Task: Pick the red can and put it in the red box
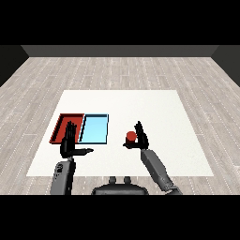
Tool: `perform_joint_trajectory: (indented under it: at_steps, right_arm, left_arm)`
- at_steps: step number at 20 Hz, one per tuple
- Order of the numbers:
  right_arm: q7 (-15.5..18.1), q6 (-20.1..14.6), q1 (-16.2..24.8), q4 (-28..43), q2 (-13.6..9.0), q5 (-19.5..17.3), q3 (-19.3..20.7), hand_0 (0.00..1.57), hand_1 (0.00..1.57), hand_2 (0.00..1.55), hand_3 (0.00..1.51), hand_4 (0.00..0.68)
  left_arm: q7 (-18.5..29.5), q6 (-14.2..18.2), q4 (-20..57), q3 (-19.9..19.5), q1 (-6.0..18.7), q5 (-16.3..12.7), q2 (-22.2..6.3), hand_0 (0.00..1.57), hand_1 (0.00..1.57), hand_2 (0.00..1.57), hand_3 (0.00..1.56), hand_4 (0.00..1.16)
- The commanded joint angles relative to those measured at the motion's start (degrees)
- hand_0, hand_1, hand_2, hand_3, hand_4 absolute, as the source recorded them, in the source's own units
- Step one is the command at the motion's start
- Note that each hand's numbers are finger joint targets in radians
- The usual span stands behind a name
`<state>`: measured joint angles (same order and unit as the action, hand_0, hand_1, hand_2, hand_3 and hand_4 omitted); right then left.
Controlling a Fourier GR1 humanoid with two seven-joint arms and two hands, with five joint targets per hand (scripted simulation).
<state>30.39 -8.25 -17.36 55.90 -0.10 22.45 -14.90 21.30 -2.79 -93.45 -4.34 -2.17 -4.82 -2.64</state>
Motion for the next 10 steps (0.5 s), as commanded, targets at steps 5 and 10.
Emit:
perform_joint_trajectory:
  at_steps: [5,10]
  right_arm:
    - [0.0,-1.3,-1.0,-1.4,0.1,1.9,-1.8,0.00,0.00,0.00,0.00,0.000]
    - [1.2,-0.3,-8.8,-11.3,0.1,2.6,0.1,0.00,0.00,0.00,0.00,0.000]
  left_arm:
    - [-2.3,1.6,-3.6,0.3,-1.1,0.1,0.6,0.00,0.00,0.00,0.00,0.00]
    - [1.1,-0.1,3.1,-1.5,2.0,-0.3,-0.8,0.00,0.00,0.00,0.00,0.00]
